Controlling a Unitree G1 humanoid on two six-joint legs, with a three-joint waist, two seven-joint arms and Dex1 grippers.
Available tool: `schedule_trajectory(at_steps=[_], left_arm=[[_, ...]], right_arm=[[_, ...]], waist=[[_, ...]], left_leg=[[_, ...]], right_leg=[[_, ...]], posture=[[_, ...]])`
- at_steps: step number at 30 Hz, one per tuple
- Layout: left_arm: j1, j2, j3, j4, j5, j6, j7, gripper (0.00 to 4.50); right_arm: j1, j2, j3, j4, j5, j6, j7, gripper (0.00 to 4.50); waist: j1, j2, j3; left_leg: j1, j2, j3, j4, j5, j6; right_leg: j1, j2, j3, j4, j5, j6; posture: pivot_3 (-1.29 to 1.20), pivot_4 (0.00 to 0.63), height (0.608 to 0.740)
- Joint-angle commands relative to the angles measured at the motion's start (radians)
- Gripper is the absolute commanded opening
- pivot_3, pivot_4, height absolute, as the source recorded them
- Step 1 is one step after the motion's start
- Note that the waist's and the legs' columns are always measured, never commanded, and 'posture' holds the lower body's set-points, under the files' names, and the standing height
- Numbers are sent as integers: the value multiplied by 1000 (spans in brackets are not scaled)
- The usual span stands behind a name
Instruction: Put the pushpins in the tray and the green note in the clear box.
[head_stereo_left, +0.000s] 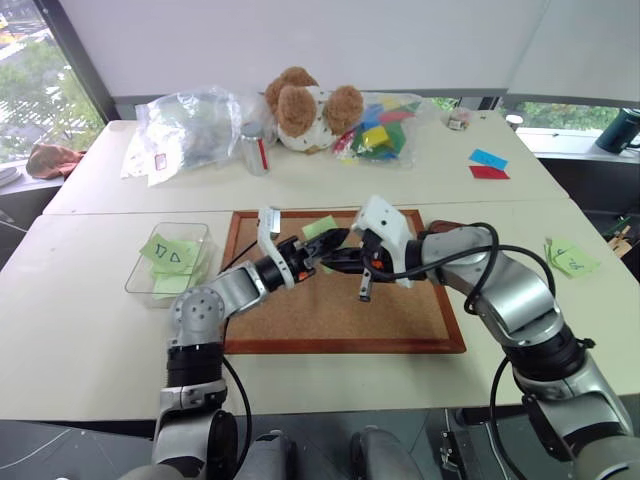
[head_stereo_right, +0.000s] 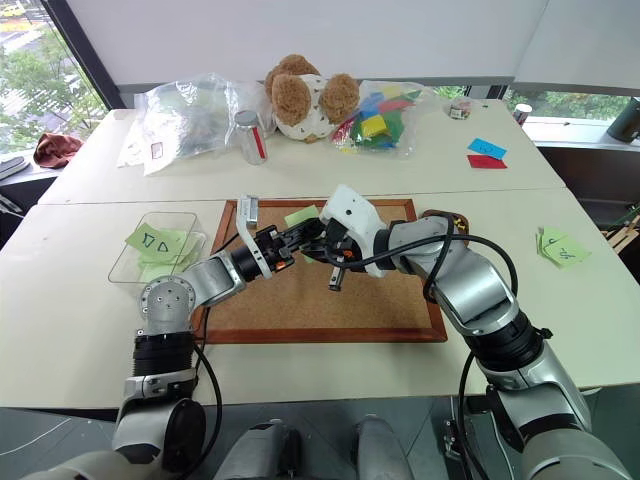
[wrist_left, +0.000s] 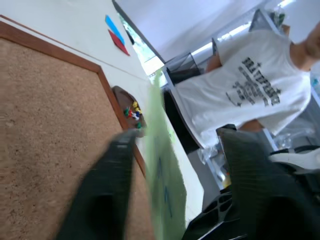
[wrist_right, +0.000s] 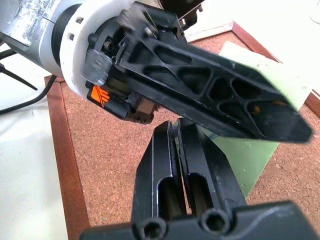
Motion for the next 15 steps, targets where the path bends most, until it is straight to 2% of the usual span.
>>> schedule_trajectory(at_steps=[1, 2, 3, 11, 15], left_arm=[[5, -8, 12, -31, -42, 4, 18, 492], [9, -9, 14, -34, -52, 8, 24, 86], [13, -9, 15, -37, -62, 13, 29, 20], [28, 4, 19, -42, -90, 15, 51, 20], [38, 23, 1, -41, -47, -13, 34, 20]], right_arm=[[-32, 4, -20, -42, 12, -8, -6, 0], [-33, 2, -20, -41, 12, -7, -6, 0], [-34, 2, -22, -42, 12, -6, -7, 0], [-47, -6, -33, -42, 16, 1, -7, 0], [-54, -6, -44, -52, 26, 13, -12, 0]], waist=[[0, 0, 0], [0, 0, 0], [0, 0, 0], [0, 0, 0], [0, 0, 0]], left_leg=[[0, 0, 0, 0, 0, 0], [0, 0, 0, 0, 0, 0], [0, 0, 0, 0, 0, 0], [0, 0, 0, 0, 0, 0], [0, 0, 0, 0, 0, 0]], right_leg=[[0, 0, 0, 0, 0, 0], [0, 0, 0, 0, 0, 0], [0, 0, 0, 0, 0, 0], [0, 0, 0, 0, 0, 0], [0, 0, 0, 0, 0, 0]], posture=[[0, 150, 740], [0, 150, 740], [0, 150, 740], [0, 150, 740], [0, 150, 740]])
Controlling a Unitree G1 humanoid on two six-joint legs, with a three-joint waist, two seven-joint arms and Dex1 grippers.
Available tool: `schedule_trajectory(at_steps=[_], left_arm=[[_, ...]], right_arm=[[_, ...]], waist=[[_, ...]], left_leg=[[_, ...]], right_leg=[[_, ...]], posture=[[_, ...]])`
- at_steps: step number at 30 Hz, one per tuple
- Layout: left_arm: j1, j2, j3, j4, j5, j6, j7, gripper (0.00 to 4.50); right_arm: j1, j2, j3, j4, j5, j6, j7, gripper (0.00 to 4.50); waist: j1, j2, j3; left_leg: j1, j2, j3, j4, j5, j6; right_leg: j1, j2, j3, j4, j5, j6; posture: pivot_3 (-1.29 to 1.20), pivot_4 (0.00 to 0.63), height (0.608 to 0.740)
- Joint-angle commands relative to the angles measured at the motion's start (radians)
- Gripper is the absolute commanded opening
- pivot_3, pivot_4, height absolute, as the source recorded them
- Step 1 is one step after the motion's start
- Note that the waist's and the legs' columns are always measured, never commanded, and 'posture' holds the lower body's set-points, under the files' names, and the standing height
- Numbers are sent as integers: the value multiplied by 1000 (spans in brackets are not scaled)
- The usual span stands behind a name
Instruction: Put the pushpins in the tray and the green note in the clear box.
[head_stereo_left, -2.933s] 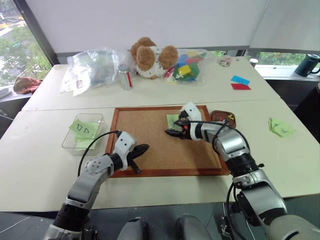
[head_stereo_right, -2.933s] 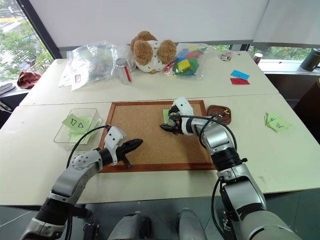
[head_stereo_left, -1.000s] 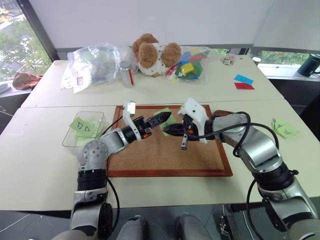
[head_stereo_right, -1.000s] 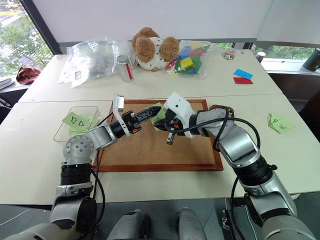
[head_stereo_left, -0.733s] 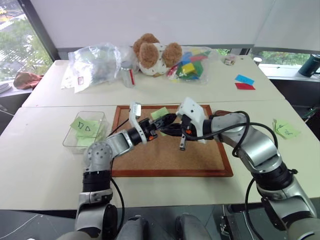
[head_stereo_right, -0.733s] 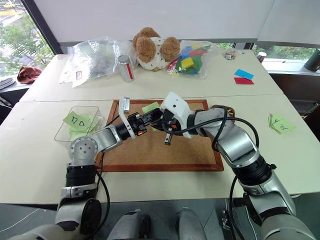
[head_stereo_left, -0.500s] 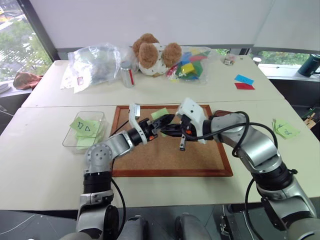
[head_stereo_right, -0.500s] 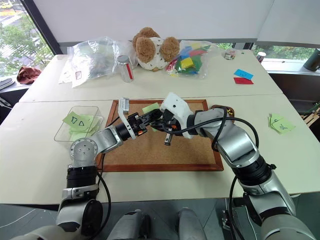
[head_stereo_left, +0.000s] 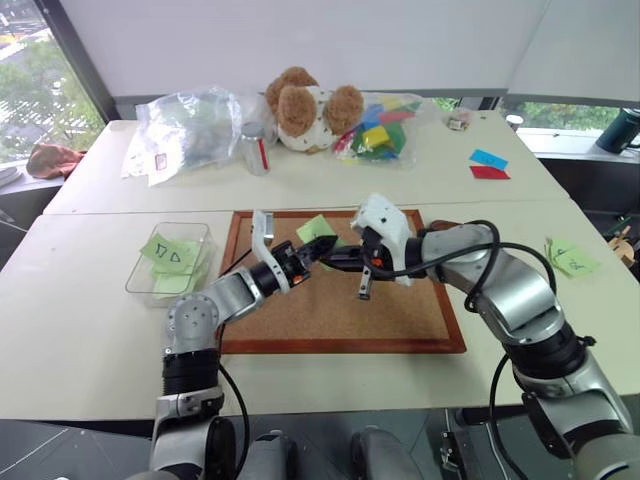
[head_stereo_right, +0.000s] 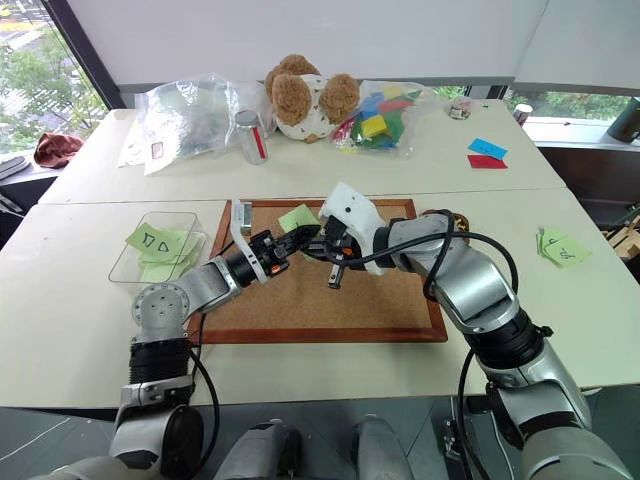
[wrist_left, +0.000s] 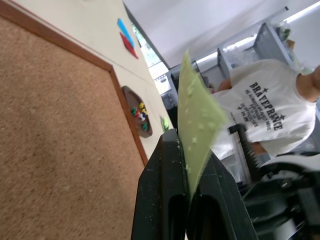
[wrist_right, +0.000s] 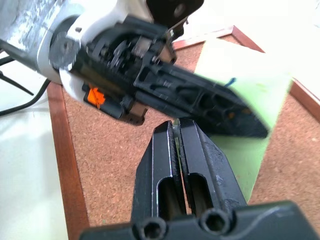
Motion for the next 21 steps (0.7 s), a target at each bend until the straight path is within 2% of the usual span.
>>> schedule_trajectory(at_steps=[1, 13, 21], left_arm=[[7, 13, -18, -27, 16, -32, -18, 20], [28, 46, -66, -8, 79, -88, -70, 20], [16, 51, -25, -38, 40, -89, -32, 20]], right_arm=[[-30, -3, -41, -56, 19, 9, -13, 0], [-60, -15, -100, -83, 57, 62, -50, 0], [-93, -88, -257, 303, -14, -10, -149, 0]], waist=[[0, 0, 0], [0, 0, 0], [3, 0, 0]], left_leg=[[0, 0, 0, 0, 0, 0], [0, 0, 0, 0, 0, 0], [0, -1, 0, 1, 0, 0]], right_leg=[[0, 0, 0, 0, 0, 0], [0, 0, 0, 0, 0, 0], [1, -1, 0, 0, 0, 0]], posture=[[0, 150, 740], [0, 150, 740], [0, 150, 740]])
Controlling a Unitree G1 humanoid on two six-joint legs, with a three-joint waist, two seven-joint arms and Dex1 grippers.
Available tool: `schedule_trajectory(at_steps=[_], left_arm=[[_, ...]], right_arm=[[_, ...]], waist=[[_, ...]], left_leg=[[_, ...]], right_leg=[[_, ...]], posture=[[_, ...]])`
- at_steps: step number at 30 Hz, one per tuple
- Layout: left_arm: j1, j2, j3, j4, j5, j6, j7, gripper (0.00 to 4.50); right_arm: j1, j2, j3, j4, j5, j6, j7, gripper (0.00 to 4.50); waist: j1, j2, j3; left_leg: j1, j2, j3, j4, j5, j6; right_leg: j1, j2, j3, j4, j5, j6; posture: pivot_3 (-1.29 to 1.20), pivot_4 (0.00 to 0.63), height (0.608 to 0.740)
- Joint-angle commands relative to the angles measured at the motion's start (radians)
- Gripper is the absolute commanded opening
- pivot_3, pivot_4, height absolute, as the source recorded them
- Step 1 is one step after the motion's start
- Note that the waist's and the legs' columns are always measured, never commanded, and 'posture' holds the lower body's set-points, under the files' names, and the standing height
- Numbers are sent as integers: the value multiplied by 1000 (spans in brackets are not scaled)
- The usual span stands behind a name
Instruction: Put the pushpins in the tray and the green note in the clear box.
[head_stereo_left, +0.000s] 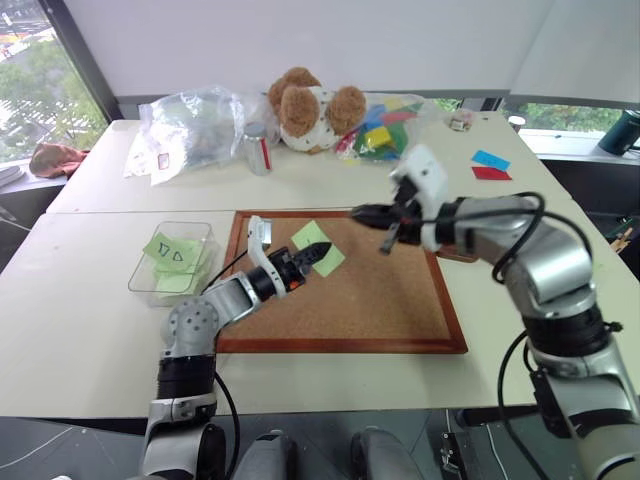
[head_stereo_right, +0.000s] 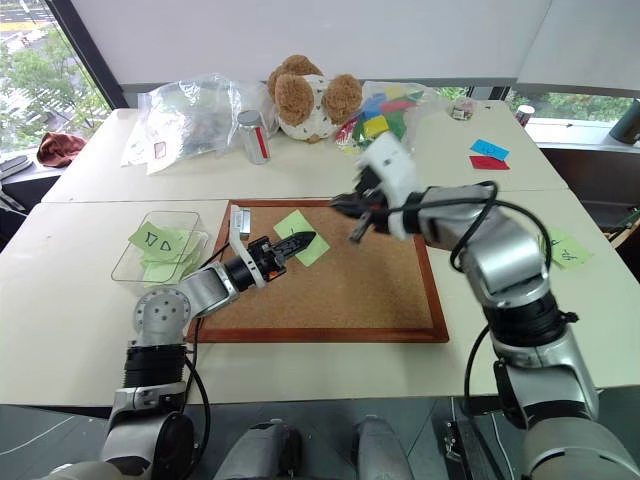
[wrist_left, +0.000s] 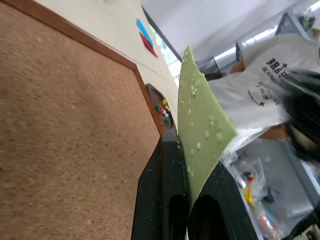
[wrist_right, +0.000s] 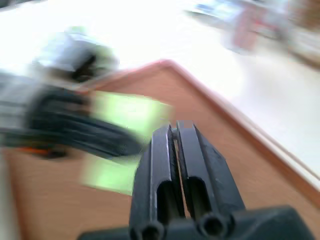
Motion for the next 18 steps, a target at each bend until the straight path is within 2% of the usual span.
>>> schedule_trajectory(at_steps=[1, 4, 10, 18], left_arm=[[-15, -1, 20, -47, -34, -4, 12, 20], [-8, -4, 25, -60, -42, 0, 20, 20], [6, -5, 27, -78, -52, -6, 34, 20], [30, -7, 19, -106, -54, -8, 41, 20]], right_arm=[[-27, -30, -67, 160, -39, -60, -37, 0], [-32, -61, -66, 373, -101, -150, -58, 0], [-70, -54, -71, 659, -162, -291, -92, 0], [-108, -25, -64, 873, -205, -402, -91, 0]], waist=[[-2, 0, 0], [-3, 0, 0], [-6, 0, 0], [-5, 0, 0]], left_leg=[[0, 0, 0, 0, 0, 0], [0, 0, 0, -1, 0, 0], [0, 0, 1, -1, 0, 0], [1, 0, 1, -1, 0, 0]], right_leg=[[0, 0, 0, 0, 0, 0], [-1, 0, 0, 0, 0, 0], [-1, 1, 1, 1, 0, 0], [-1, 1, 1, 1, 0, 0]], posture=[[0, 150, 740], [0, 150, 740], [0, 150, 740], [0, 150, 740]])
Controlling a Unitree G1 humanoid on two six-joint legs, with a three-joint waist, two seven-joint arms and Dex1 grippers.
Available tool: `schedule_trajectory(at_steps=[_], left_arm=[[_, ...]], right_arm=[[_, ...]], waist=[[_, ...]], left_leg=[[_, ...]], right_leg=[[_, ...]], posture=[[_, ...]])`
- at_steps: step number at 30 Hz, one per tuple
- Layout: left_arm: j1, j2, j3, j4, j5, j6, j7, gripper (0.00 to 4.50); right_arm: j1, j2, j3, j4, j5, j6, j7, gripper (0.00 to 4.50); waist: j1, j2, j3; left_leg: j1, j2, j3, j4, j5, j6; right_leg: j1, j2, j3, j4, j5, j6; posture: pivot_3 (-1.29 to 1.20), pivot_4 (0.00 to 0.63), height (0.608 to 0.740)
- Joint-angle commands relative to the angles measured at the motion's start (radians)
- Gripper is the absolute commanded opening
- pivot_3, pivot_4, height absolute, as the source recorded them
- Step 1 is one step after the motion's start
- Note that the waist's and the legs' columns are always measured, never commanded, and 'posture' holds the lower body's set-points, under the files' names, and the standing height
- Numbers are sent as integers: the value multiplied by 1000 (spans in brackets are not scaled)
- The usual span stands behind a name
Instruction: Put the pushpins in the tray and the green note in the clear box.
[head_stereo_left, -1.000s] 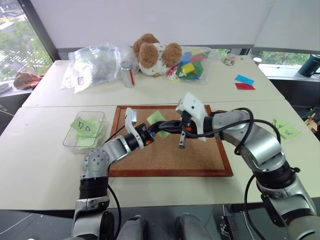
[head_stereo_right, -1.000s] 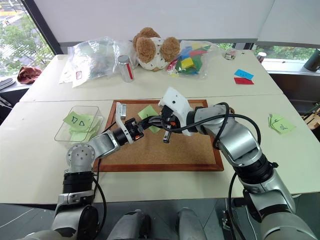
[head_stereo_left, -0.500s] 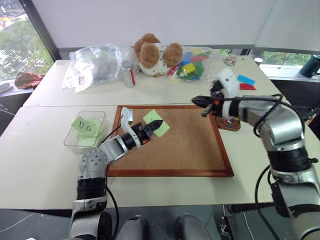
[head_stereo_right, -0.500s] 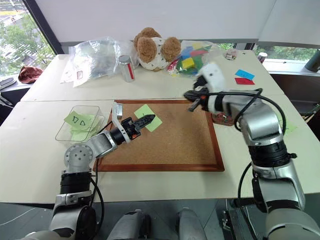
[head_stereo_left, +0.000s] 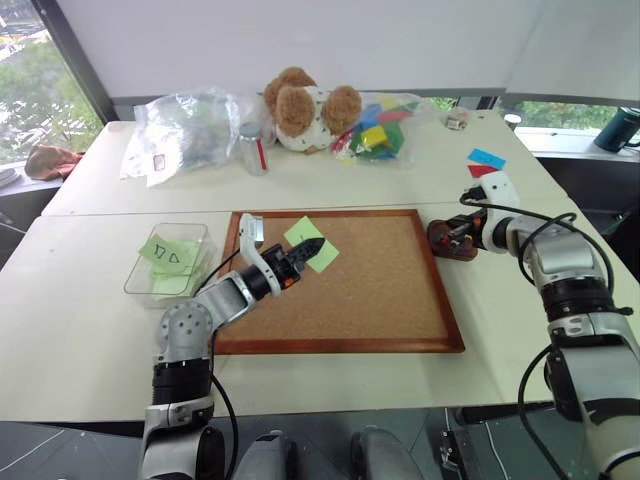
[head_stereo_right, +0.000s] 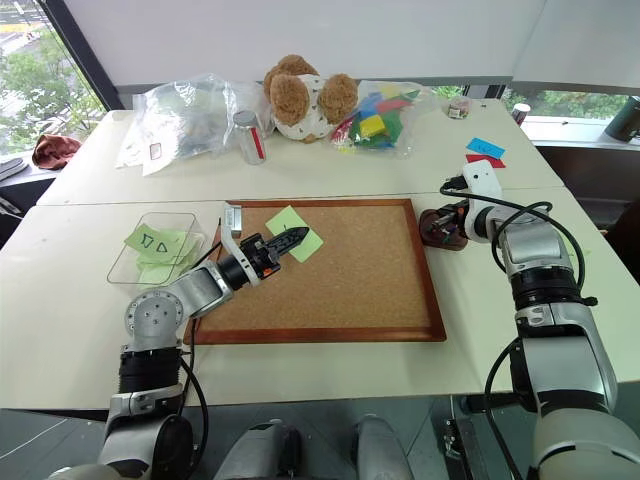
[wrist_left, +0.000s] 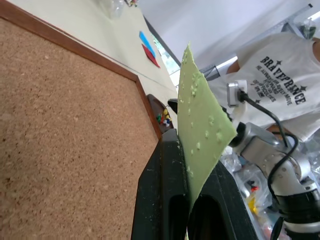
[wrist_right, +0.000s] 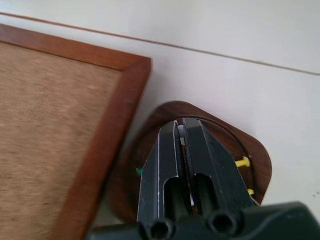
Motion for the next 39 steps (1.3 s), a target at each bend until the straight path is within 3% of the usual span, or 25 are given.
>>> schedule_trajectory(at_steps=[1, 3, 5, 7, 13, 21, 27, 34, 39], left_arm=[[7, 1, 4, -45, -25, -8, 2, 20], [11, 0, 4, -50, -26, -7, 4, 20], [13, 1, 2, -54, -25, -8, 5, 0], [14, 3, 0, -58, -24, -8, 4, 0], [11, 15, -1, -64, -16, -12, -1, 0], [5, 59, -10, -115, 8, -43, -8, 0], [10, 83, -16, -215, 62, -109, 42, 0], [42, 104, -34, -384, 272, -209, 255, 0], [44, 146, 97, -478, 301, -221, 402, 0]], right_arm=[[-42, 10, -25, 28, -7, -32, 3, 0], [-45, 13, -24, 46, -11, -39, 7, 0], [-48, 15, -24, 61, -14, -45, 6, 597], [-54, 13, -26, 66, -14, -45, 7, 1395], [-66, -4, -32, 30, -7, -30, 25, 4466], [-58, -34, -44, -158, 20, 47, 99, 4466], [4, -67, -20, -426, 98, 88, 281, 4466], [110, -96, 20, -714, 226, 106, 503, 4466], [124, -81, 60, -808, 260, 115, 546, 4466]], waist=[[0, 0, 0], [0, 0, 0], [1, 0, 0], [2, 0, 0], [0, 0, 0], [1, 0, 0], [2, 0, 0], [3, 0, 0], [1, 0, 0]], left_leg=[[0, 0, 0, 0, 0, 0], [0, 0, 0, 0, 0, 0], [0, 0, 0, 0, 0, 0], [0, 0, 0, 0, 0, 0], [0, 0, 0, 0, 0, 0], [0, 0, 0, 0, 0, 0], [0, 0, 0, 0, 0, 0], [0, 0, 0, 0, 0, 0], [1, 1, 0, 0, 0, 0]], right_leg=[[0, 0, 0, 0, 0, 0], [0, 0, 0, 0, 0, 0], [0, 0, 0, 0, 0, 0], [0, 0, 0, 0, 0, 0], [0, 0, 0, 1, 0, 0], [0, 0, 0, 1, 0, 0], [0, 0, 0, 1, 0, 0], [0, 0, 0, 1, 0, 0], [0, 0, 1, 2, 0, 0]], posture=[[0, 150, 740], [0, 150, 740], [0, 150, 740], [0, 150, 740], [0, 150, 740], [0, 150, 740], [0, 150, 740], [0, 150, 740], [0, 150, 740]])
